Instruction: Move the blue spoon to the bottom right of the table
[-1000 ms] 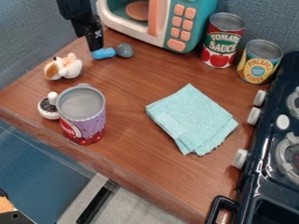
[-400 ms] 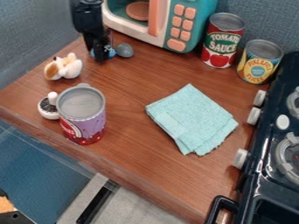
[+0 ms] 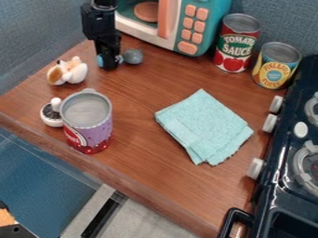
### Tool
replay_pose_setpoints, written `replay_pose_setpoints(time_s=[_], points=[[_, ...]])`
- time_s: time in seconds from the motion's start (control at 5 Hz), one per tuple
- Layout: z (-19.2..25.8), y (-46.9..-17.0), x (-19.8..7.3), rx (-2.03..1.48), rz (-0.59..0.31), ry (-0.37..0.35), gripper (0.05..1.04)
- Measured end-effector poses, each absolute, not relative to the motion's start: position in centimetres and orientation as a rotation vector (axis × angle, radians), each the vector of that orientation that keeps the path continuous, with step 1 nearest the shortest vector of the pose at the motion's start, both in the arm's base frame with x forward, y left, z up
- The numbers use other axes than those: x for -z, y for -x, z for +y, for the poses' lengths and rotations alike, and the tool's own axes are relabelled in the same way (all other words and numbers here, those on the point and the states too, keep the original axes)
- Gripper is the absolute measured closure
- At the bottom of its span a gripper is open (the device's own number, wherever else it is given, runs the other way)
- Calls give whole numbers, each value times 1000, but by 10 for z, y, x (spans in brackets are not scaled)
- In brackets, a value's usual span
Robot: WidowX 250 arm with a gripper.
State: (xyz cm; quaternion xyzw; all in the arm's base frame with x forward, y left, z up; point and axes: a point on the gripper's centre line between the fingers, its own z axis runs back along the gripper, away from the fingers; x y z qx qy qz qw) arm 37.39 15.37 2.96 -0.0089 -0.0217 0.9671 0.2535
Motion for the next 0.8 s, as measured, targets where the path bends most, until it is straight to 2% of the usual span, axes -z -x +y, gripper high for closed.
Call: replay_pose_setpoints(time_s=[0.2,0.4,0.6,0.8], points=[[146,-371,-59,-2581,-111,67,674],[126,-366,-101,-2490,-201,116,674],[96,-348,-133,-2314,-229,202,674],[55,-321,-144,-2132,-226,265,674]])
